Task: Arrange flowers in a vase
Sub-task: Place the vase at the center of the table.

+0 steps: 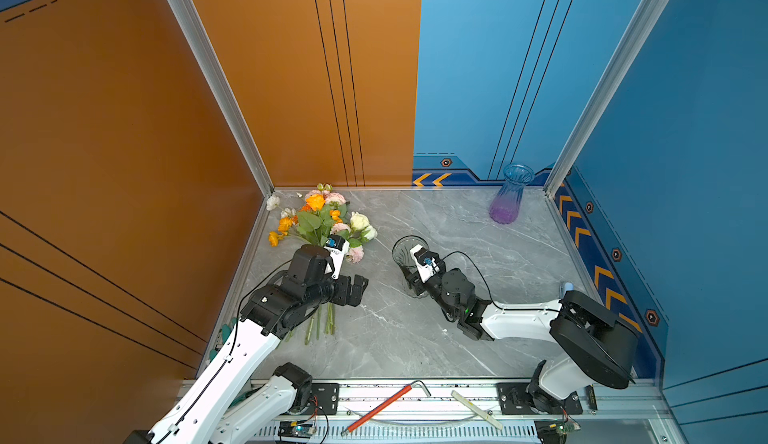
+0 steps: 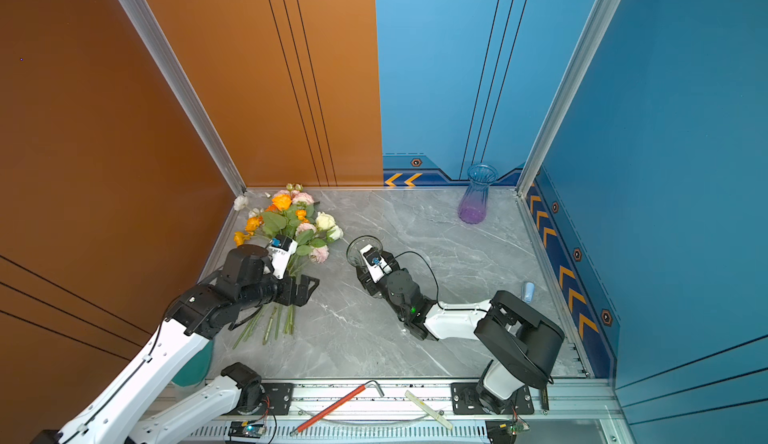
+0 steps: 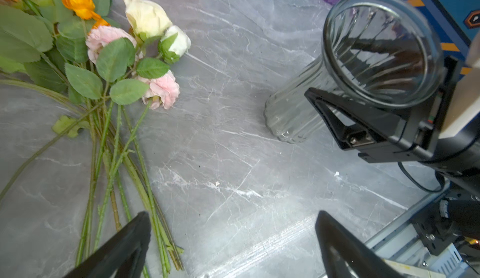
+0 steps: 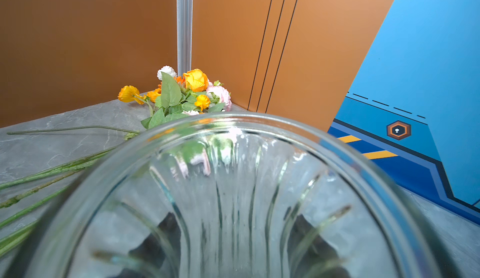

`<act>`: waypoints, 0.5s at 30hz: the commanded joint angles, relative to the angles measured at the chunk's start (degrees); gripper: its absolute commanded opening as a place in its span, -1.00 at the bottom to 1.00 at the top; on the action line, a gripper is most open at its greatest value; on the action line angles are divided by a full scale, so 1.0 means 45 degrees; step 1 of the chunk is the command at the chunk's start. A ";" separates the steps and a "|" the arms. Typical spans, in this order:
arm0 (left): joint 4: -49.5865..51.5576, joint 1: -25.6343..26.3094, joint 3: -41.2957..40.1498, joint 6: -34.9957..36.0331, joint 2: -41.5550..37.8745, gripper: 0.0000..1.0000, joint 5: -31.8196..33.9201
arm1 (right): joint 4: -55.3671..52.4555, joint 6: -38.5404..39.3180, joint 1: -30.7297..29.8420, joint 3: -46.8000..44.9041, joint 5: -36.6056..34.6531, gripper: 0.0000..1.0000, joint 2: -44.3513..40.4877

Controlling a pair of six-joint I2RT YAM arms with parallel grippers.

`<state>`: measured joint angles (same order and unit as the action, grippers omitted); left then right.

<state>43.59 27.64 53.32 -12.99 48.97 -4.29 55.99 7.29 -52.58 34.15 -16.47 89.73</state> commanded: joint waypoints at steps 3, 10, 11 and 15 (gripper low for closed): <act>0.0482 0.0667 -0.0086 0.0106 -0.0160 0.97 -0.0074 | 0.3153 -0.0394 -0.0074 -0.0265 -0.0852 -0.29 -0.0461; 0.0488 0.0985 -0.0091 0.0370 -0.0061 0.96 0.0705 | 0.4660 -0.1375 -0.0031 -0.0690 -0.1158 -0.30 0.0220; 0.0542 0.0992 -0.0064 0.0385 -0.0009 0.96 0.0852 | 0.4791 -0.1530 -0.0035 -0.0638 -0.1148 -0.30 0.0390; 0.1024 0.0987 0.0211 0.0502 0.0322 0.97 0.1167 | 0.5146 -0.1811 -0.0015 -0.0500 -0.1170 -0.30 0.0937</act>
<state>45.28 31.64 53.25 -11.99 49.50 -1.48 68.18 1.56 -52.56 30.28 -19.97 93.97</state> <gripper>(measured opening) 0.983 0.665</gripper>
